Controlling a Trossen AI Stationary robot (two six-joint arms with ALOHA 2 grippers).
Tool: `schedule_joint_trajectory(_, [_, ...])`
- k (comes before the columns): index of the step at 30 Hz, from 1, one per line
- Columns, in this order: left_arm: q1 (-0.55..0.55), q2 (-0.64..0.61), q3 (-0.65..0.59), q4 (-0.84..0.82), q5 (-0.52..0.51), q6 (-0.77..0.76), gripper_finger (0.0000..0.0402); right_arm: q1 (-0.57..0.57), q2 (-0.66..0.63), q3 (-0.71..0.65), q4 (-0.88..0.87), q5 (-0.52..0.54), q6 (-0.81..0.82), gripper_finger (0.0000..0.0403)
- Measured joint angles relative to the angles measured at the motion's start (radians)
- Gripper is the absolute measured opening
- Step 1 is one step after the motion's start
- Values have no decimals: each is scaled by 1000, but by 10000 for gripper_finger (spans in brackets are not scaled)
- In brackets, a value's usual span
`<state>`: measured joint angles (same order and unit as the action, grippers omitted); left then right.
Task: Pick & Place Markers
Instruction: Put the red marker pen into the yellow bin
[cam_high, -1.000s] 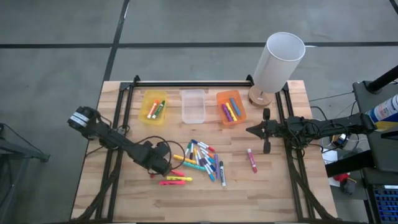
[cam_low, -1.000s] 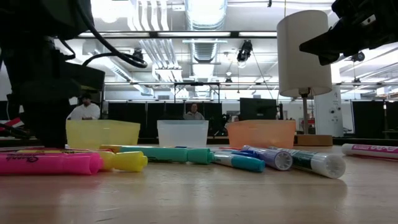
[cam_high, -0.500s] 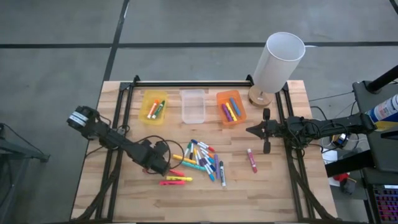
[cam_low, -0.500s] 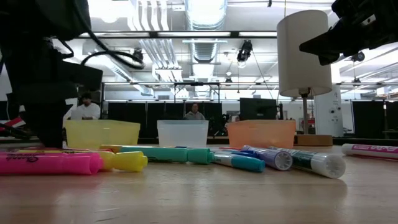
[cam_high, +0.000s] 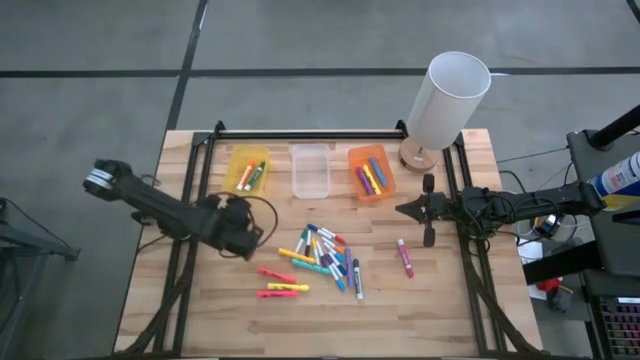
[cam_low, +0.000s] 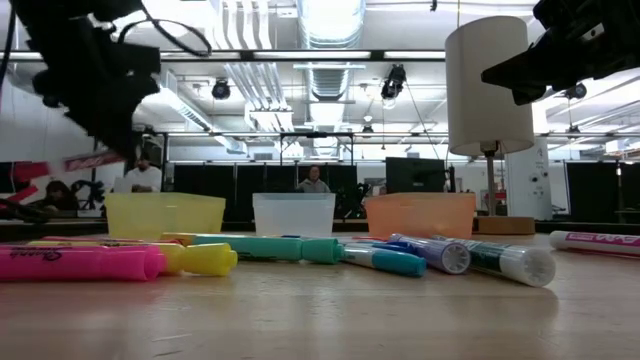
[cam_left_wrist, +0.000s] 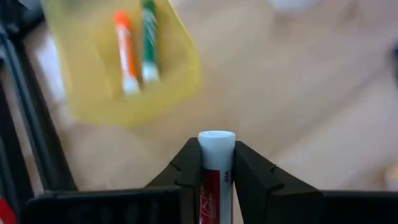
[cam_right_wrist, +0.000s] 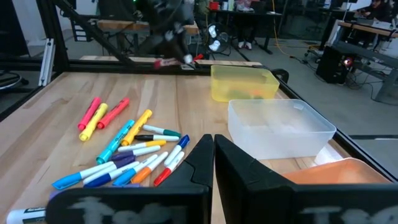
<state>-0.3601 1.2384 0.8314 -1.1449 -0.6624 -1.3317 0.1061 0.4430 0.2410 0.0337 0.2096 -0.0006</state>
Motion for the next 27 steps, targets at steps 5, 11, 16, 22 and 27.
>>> schedule_joint_trajectory(5, [106, -117, 6, -7, -141, 51, 61, 0, 0, 0, 0, 0, 0, 8])
schedule_joint_trajectory(11, [325, -210, 4, 80, -178, 290, 62, 0, 0, 0, 0, 0, 0, 8])
schedule_joint_trajectory(16, [517, -227, -1, 244, -89, 531, 62, 0, 0, 0, 0, 0, 0, 8])
schedule_joint_trajectory(22, [754, -191, -1, 402, 58, 734, 62, 0, 0, 0, 0, 0, 0, 8])
schedule_joint_trajectory(27, [921, -128, -1, 486, 162, 811, 62, 0, 0, 0, 0, 0, 0, 8])
